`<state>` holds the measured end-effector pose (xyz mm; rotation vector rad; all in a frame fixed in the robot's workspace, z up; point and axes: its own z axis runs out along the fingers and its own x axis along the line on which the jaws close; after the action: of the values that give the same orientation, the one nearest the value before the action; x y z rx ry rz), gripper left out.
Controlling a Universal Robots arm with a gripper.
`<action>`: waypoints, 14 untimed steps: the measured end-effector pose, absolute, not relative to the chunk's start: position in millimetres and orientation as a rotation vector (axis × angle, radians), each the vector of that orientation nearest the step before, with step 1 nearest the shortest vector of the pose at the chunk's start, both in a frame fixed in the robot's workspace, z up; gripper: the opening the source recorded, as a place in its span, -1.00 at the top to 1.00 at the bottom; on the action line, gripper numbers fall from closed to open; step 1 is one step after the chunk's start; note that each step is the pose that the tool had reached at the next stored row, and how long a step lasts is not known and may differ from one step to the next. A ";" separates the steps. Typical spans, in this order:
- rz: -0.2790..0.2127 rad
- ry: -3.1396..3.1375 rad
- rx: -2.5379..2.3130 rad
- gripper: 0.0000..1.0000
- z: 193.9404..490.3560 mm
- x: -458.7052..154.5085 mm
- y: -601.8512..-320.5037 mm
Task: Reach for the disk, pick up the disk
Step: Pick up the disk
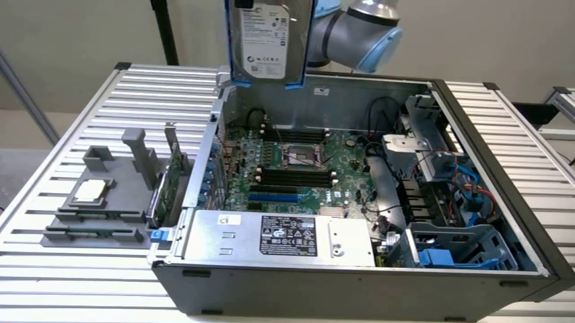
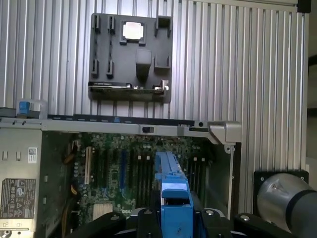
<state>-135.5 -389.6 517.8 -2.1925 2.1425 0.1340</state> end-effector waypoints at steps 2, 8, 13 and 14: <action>0.134 2.143 -2.192 0.35 517.8 -126.7 -391.3; 0.134 2.142 -2.192 0.35 517.7 -99.3 -396.8; 0.134 2.142 -2.192 0.35 517.7 -76.6 -401.8; 0.135 2.142 -2.192 0.35 517.7 -71.9 -403.0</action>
<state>-71.9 -403.0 517.7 -2.1921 2.1423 0.1345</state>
